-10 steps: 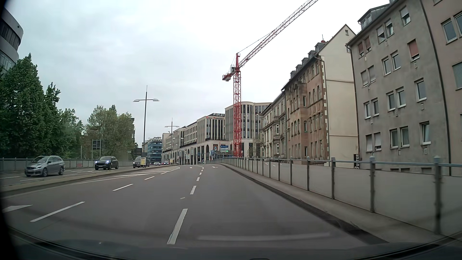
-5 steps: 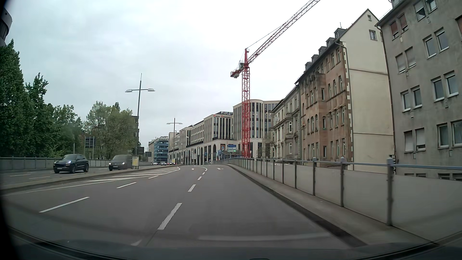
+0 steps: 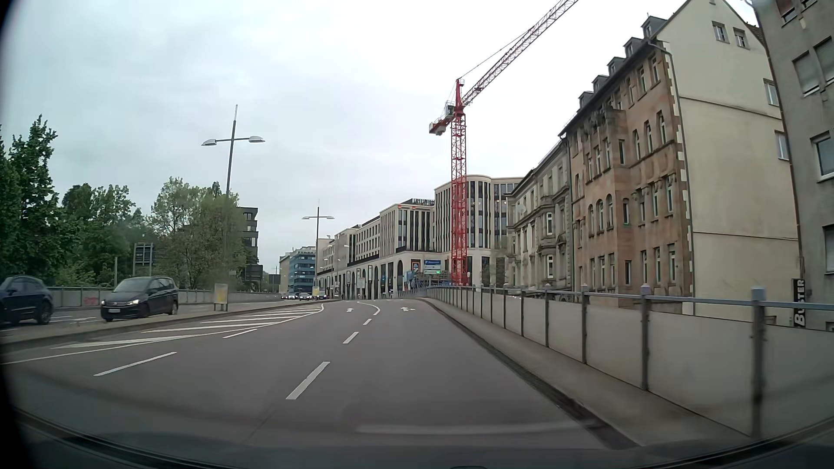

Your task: Follow the waypoints while adhering to traffic rules and regulations

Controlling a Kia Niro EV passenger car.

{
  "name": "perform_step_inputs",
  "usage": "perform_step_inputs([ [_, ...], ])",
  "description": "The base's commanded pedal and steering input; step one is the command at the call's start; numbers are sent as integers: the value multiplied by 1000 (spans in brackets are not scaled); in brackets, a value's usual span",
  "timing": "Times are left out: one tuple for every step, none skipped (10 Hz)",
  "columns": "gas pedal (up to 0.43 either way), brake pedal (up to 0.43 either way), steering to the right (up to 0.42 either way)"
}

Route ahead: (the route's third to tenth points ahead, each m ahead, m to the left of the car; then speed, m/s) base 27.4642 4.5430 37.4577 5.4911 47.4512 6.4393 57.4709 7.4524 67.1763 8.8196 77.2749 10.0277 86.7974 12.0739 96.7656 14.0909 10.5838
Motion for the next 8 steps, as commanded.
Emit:
perform_step_inputs([
  [130,0,-21],
  [130,0,-18],
  [130,0,-15],
  [130,0,-15],
  [130,0,-15],
  [130,0,-15],
  [130,0,-13],
  [130,0,-12],
])
